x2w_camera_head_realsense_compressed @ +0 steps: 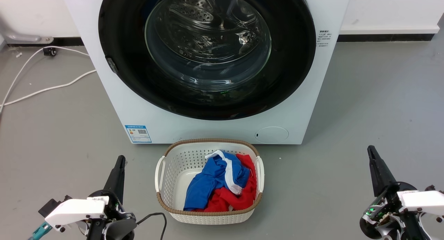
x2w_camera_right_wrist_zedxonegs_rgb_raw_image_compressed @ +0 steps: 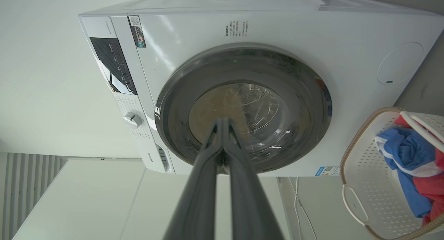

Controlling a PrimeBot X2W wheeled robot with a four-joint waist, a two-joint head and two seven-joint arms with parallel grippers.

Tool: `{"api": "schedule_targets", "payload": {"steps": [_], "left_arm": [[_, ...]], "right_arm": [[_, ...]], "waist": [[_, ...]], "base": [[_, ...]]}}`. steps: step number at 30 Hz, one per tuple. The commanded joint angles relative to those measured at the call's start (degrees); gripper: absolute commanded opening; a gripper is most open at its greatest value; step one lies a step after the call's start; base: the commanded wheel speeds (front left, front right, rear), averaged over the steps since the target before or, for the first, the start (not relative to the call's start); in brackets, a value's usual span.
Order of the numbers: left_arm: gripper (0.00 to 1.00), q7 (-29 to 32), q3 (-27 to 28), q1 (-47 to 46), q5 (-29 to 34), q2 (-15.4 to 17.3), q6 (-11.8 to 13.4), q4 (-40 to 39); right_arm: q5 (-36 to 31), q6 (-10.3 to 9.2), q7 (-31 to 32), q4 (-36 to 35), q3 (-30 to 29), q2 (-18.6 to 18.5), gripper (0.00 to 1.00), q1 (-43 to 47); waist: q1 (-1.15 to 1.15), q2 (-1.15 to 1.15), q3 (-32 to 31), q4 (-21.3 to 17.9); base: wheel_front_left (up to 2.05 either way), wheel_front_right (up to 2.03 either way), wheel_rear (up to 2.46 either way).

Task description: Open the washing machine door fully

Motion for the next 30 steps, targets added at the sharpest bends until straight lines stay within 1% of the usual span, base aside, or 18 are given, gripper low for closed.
{"api": "schedule_targets", "payload": {"steps": [1, 30], "left_arm": [[0.0, 0.1, 0.1, -0.4, 0.3, 0.0, -0.2, 0.1], [0.0, 0.4, 0.4, -0.5, 0.6, -0.2, -0.2, 0.1]], "right_arm": [[-0.2, 0.02, 0.1, 0.1, -0.1, 0.2, 0.0, -0.7], [-0.7, 0.02, 0.4, 0.1, -0.5, 0.5, 0.0, -0.7]], "waist": [[0.0, 0.0, 0.0, 0.0], [0.0, 0.0, 0.0, 0.0]], "base": [[0.0, 0.0, 0.0], [0.0, 0.0, 0.0]]}}
